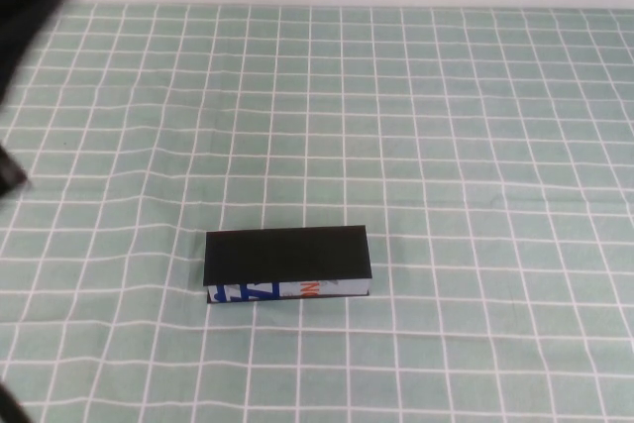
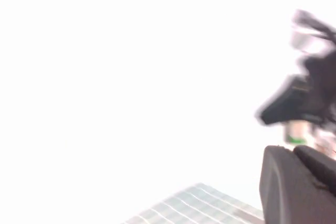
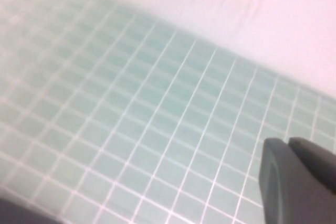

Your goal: Return glasses to glasses case

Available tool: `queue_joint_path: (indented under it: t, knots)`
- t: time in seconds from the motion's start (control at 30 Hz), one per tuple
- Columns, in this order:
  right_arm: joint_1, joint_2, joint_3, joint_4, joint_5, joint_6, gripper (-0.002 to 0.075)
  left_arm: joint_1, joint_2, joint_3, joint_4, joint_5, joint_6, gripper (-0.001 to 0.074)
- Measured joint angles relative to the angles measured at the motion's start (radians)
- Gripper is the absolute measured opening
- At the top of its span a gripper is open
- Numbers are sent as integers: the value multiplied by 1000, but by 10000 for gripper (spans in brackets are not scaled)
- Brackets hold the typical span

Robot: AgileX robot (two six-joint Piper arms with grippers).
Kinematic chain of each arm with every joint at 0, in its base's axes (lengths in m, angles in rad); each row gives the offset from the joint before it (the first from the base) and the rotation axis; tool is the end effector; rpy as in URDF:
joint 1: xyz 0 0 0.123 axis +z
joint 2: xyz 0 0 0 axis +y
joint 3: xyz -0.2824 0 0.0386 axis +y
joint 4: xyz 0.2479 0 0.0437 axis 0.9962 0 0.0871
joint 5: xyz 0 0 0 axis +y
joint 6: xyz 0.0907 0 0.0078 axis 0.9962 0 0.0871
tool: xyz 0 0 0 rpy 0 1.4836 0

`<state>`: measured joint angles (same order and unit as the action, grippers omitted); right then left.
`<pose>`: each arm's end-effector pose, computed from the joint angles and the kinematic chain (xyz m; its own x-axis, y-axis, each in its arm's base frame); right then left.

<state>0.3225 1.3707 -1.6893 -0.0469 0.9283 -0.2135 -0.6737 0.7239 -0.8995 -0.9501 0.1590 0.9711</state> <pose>0.2688 0.0862 0.4811 -0.3908 -0.3827 -0.8372 -0.3907 0.8925 -0.2256 0.1016 -0.0962 0.4405 0.1514 -0.0866 -0.9847 0.7141 0.6984 0.0484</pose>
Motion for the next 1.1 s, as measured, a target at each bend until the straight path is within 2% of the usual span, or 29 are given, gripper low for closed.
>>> queue_joint_path:
  t: [0.1, 0.33, 0.5, 0.6, 0.8, 1.1]
  knots:
    - [0, -175, 157, -23, -91, 68, -13, 2, 4, -5, 5, -62, 0, -5]
    - [0, -631, 651, -95, -307, 183, -13, 34, 8, -5, 42, -71, 4, -6]
    - [0, -1000, 1040, -83, -442, 191, -13, 62, 12, -5, 52, 2, 10, -5]
    - [0, -1158, 1205, -62, -487, 193, -13, 72, 29, -5, 71, 57, 4, -6]
    - [0, -1289, 1375, -20, -498, 196, -13, 76, 79, -5, 82, 103, -34, -6]
    - [0, -1289, 1396, -9, -499, 198, -13, 78, 79, -5, 85, 106, -45, -5]
